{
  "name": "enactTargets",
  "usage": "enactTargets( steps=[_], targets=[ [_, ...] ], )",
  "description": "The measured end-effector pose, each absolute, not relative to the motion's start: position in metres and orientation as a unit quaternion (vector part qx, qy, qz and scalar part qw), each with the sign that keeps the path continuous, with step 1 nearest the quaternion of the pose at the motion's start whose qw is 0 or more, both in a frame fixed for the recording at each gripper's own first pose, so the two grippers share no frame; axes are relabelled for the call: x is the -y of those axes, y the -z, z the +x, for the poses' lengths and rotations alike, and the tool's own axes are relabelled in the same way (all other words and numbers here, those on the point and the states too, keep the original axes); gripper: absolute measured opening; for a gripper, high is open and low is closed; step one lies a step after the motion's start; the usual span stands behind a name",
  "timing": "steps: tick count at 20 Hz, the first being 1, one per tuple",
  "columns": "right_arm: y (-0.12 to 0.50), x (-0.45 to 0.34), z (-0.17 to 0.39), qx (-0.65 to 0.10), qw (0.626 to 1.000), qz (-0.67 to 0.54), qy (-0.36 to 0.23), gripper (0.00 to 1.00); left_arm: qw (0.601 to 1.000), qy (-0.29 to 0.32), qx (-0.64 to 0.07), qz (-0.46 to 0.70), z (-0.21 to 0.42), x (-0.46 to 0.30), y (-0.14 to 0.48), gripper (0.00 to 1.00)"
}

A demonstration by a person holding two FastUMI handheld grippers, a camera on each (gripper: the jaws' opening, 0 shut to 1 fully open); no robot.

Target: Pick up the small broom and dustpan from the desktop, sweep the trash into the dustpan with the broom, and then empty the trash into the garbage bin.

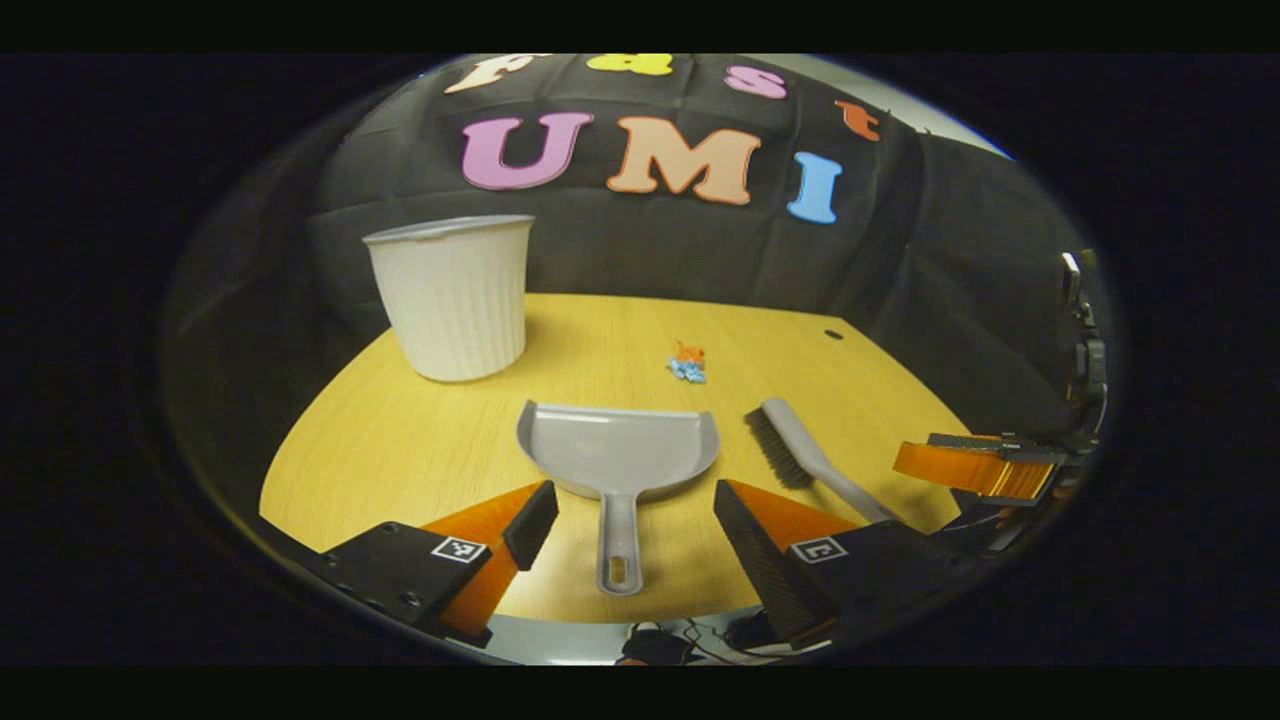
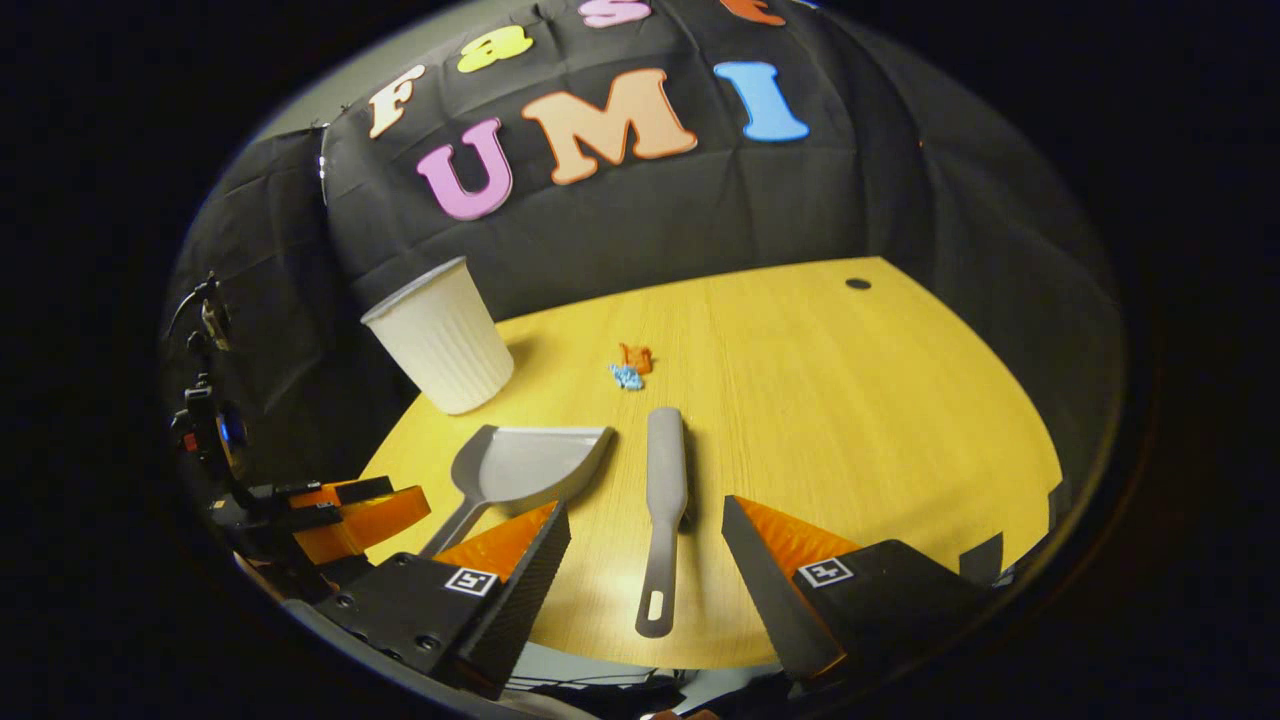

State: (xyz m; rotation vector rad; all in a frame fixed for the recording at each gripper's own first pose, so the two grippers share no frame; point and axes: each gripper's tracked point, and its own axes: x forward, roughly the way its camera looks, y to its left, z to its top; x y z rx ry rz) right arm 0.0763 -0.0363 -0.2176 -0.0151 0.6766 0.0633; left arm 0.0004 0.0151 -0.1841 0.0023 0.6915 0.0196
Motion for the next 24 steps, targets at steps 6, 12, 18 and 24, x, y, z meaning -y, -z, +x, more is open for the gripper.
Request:
enactTargets(
  steps=[6,12,18,24],
  targets=[
    [0.297,0.06,0.098,-0.465,0.884,-0.053,-0.017,0.93,0.899,-0.011,-0.437,0.005,0.012,-0.029,0.235,0.96],
    [0.334,0.063,0.113,-0.519,0.854,-0.047,-0.006,0.93,0.867,-0.003,-0.498,0.032,0.015,-0.026,0.274,0.96],
    [0.336,0.067,0.117,-0.528,0.847,-0.054,0.001,0.91,0.844,0.011,-0.532,0.066,0.021,-0.031,0.288,0.96],
    [0.341,0.068,0.114,-0.533,0.844,-0.059,0.004,0.39,0.83,-0.006,-0.553,0.073,0.018,-0.041,0.295,0.68]
  ],
)
